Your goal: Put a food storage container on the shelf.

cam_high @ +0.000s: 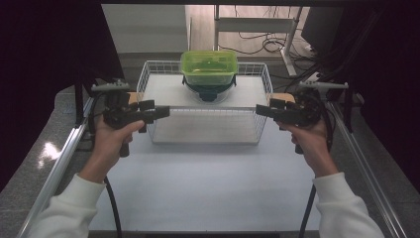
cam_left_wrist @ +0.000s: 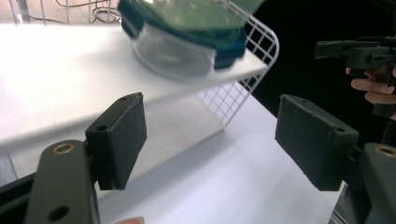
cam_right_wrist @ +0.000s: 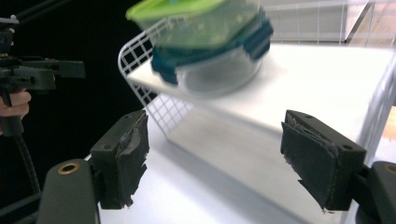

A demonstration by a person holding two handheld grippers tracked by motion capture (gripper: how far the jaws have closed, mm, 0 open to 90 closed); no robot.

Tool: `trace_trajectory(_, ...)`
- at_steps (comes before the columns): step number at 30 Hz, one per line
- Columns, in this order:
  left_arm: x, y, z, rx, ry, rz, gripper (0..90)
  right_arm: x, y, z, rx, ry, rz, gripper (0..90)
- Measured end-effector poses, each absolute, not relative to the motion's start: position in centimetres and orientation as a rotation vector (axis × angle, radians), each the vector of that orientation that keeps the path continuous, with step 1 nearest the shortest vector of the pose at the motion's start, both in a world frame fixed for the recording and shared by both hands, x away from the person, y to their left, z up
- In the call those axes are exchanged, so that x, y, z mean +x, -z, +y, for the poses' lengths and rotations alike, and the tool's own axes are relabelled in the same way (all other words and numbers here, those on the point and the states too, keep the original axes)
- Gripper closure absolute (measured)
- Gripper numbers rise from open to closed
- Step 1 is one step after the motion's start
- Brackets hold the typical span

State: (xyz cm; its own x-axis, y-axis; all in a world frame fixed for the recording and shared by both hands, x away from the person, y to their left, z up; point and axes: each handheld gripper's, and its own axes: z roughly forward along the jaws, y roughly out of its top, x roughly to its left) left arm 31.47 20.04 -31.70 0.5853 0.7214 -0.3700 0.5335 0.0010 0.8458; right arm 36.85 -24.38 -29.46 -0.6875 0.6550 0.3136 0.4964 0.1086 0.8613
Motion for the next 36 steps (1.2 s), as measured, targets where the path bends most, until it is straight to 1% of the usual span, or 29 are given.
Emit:
trace_trajectory(6, 28.9, 34.6, 20.1, 1.693, -0.181, 1.046, 24.4, 34.0, 32.0, -25.7, 1.136, -1.588, 2.254, 23.8)
trace_trajectory(11, 27.6, 36.9, 20.0, 1.728, -0.191, 1.061, 24.6, 32.2, 34.3, -26.3, 1.125, -1.545, 2.272, 23.9)
trace_trajectory(22, 25.5, 43.9, 19.2, 1.806, -0.144, 1.139, 24.9, 29.7, 40.7, -27.2, 1.22, -1.442, 2.342, 23.7)
trace_trajectory(26, 25.2, 45.3, 18.7, 1.84, -0.124, 1.153, 24.9, 29.4, 43.0, -27.6, 1.247, -1.38, 2.379, 23.3)
trace_trajectory(29, 25.1, 45.7, 18.4, 1.862, -0.143, 1.151, 24.9, 29.3, 44.1, -27.5, 1.261, -1.328, 2.406, 22.5)
trace_trajectory(36, 24.9, 46.3, 18.0, 1.887, -0.152, 1.148, 24.6, 29.2, 44.5, -27.2, 1.259, -1.33, 2.409, 21.2)
